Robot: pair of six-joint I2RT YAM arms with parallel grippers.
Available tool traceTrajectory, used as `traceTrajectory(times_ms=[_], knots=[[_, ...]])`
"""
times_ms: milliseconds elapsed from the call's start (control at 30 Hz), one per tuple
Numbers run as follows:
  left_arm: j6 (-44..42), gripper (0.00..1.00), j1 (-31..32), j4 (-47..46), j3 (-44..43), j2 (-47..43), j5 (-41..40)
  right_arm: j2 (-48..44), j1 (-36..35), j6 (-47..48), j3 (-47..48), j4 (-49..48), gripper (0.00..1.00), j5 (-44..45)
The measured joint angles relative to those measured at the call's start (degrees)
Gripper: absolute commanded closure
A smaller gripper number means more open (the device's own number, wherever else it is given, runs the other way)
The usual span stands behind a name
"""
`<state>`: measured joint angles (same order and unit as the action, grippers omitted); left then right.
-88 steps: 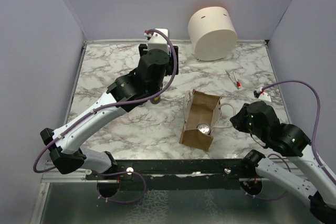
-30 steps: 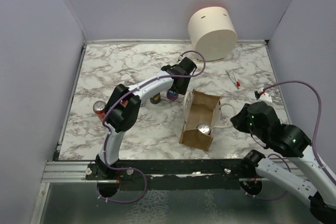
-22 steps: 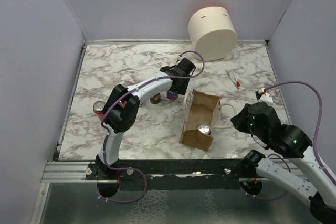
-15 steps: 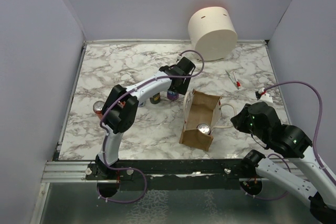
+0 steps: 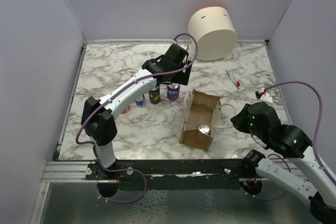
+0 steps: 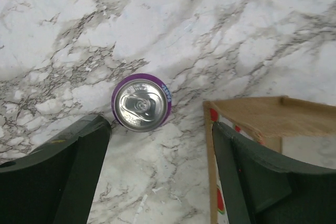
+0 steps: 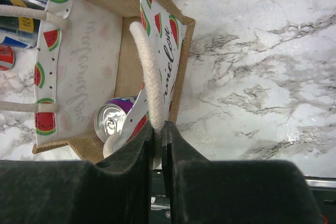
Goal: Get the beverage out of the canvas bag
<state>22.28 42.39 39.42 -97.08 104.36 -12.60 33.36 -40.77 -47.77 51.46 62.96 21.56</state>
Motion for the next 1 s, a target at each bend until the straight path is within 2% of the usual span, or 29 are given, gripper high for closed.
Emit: traceTrajectory(times_ms=[100, 200, 333, 567, 633, 1000], knots=[[0.28, 0.23, 0.11, -0.94, 0.17, -4.33, 3.3, 0.0, 0.0, 0.02, 0.0, 0.0, 0.89, 0.0], [0.94, 0.32, 1.38, -3.5, 1.6, -9.6, 5.88, 0.15, 0.0, 0.04, 0.0, -0.02, 0.89, 0.0], [1.42, 0.37, 7.41, -6.99, 3.19, -14.64, 6.25, 0.66, 0.0, 0.07, 0.0, -0.02, 0.89, -0.02], [-0.17, 0.41, 22.51, -7.41, 3.58, -11.89, 2.99, 0.96, 0.0, 0.07, 0.0, -0.02, 0.89, 0.0], [-0.63, 0.41, 24.55, -6.71, 3.58, -10.36, 1.99, 0.9, 0.0, 0.07, 0.0, -0.02, 0.89, 0.0], [0.87, 0.4, 24.87, -5.18, 7.3, -6.56, 1.25, 0.52, 0.0, 0.02, 0.0, 0.0, 0.89, 0.0]])
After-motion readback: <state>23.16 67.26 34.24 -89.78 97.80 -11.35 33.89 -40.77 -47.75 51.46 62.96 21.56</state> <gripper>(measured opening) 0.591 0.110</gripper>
